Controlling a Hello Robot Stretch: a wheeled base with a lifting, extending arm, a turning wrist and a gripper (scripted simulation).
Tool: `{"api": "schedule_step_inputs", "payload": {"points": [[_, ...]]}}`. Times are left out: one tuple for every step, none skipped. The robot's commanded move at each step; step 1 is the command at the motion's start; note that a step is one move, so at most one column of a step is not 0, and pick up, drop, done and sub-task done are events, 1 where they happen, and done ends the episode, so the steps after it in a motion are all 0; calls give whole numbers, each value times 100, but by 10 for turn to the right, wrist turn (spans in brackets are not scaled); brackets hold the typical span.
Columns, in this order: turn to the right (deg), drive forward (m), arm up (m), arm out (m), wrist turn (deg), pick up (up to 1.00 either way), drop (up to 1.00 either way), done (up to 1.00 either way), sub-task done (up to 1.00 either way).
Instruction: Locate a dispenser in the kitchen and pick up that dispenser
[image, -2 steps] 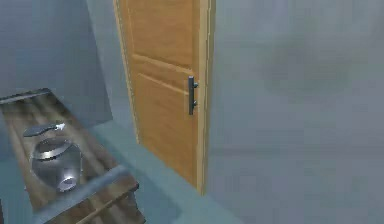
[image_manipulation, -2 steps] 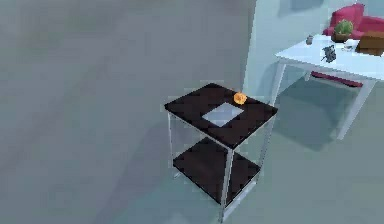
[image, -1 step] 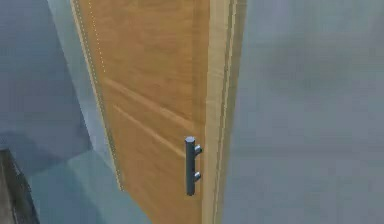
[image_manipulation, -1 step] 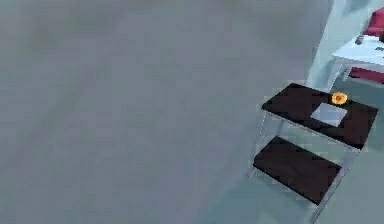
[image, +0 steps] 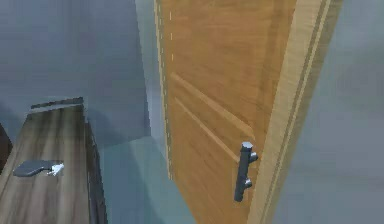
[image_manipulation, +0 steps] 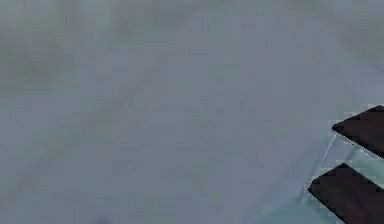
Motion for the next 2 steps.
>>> {"api": "schedule_step_inputs", "payload": {"points": [[0,35,0,0,0,0,0,0,0],[-450,0,0,0,0,0,0,0,0]]}}
